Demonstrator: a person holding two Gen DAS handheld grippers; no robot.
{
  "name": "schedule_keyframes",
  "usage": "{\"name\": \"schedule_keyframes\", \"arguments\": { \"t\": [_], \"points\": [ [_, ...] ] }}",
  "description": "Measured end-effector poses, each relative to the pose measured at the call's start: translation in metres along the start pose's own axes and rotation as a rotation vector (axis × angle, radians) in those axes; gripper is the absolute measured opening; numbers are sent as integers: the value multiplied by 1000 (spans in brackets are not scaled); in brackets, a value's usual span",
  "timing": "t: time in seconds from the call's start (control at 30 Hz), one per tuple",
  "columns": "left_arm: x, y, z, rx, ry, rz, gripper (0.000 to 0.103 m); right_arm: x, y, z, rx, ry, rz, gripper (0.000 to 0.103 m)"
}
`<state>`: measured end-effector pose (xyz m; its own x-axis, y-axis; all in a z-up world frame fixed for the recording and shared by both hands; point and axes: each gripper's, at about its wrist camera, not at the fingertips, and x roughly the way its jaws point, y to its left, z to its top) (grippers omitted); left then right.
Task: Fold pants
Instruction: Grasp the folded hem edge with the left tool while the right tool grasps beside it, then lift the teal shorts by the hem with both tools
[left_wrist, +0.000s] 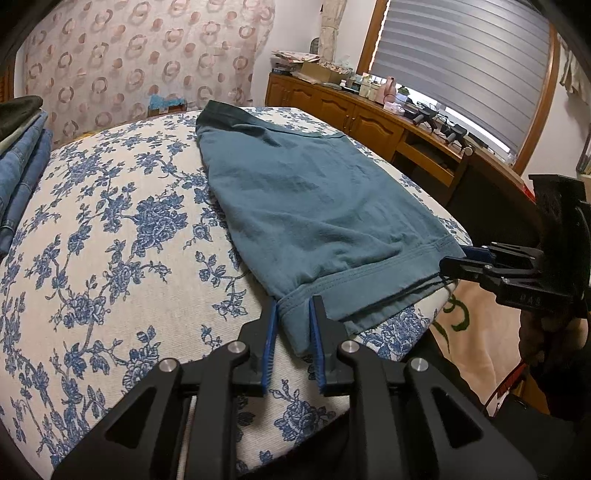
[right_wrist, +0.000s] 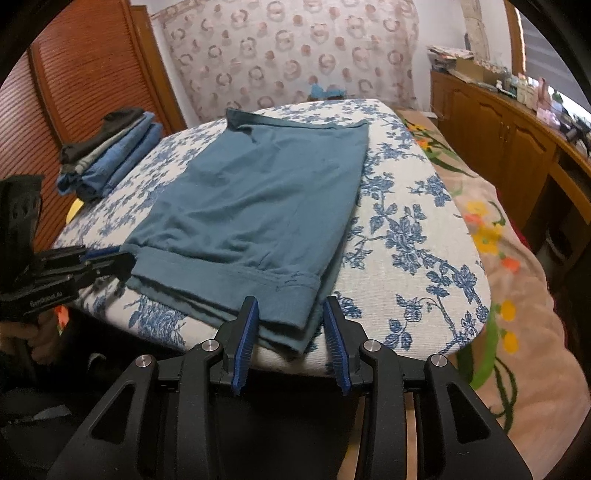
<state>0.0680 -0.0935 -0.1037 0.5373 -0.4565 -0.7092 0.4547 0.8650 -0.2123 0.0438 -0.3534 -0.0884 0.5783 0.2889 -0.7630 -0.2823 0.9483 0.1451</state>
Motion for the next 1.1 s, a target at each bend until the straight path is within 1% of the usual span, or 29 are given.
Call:
{"name": "schedule_keyframes", "arguments": {
  "t": [0.13, 0.23, 0.3, 0.33, 0.4, 0.53, 0.63, 0.73, 0.83, 0.87, 0.9, 0.93, 1.0, 1.03, 1.1],
  "points": [
    [0, 3, -1, -11, -5, 22, 29, 0, 0, -1, -5, -4, 1, 32],
    [1, 3, 0, -7, -2, 22, 30, 0, -1, -2, -7, -8, 7, 28],
    [1, 1, 0, -4, 0, 28, 31, 0, -1, -2, -8, -8, 26, 20],
    [1, 1, 1, -3, 0, 30, 31, 0, -1, -2, -8, -7, 35, 19],
    [2, 0, 1, -5, 0, 30, 32, -1, 1, -1, -10, -13, 42, 13],
    [3, 1, 3, -9, 6, 33, 34, -3, 2, -2, -7, -35, 46, 12],
    [3, 3, 4, -40, 17, 19, 37, -8, 2, -1, -2, -63, 57, 12],
    [4, -1, 4, -46, 31, 28, 37, -12, 1, 0, 0, -81, 66, 12],
    [5, -8, 3, -32, 29, 32, 37, -13, 3, 1, -12, -86, 59, 12],
    [5, -10, 2, -25, 24, 42, 33, -12, 3, 1, -12, -86, 58, 12],
    [5, -10, 1, -25, 20, 39, 28, -12, 3, 1, -11, -87, 60, 12],
    [5, -9, 0, -32, 11, 27, 24, -12, 4, 1, -10, -87, 62, 12],
    [3, -9, 0, -30, -6, 28, 12, -11, 4, 2, -11, -89, 63, 11],
    [1, -8, 1, -36, -15, 18, 9, -11, 3, 2, -12, -90, 65, 11],
    [-2, -4, 4, -58, -19, -8, 7, -12, 4, 3, -22, -98, 71, 11]
  ]
}}
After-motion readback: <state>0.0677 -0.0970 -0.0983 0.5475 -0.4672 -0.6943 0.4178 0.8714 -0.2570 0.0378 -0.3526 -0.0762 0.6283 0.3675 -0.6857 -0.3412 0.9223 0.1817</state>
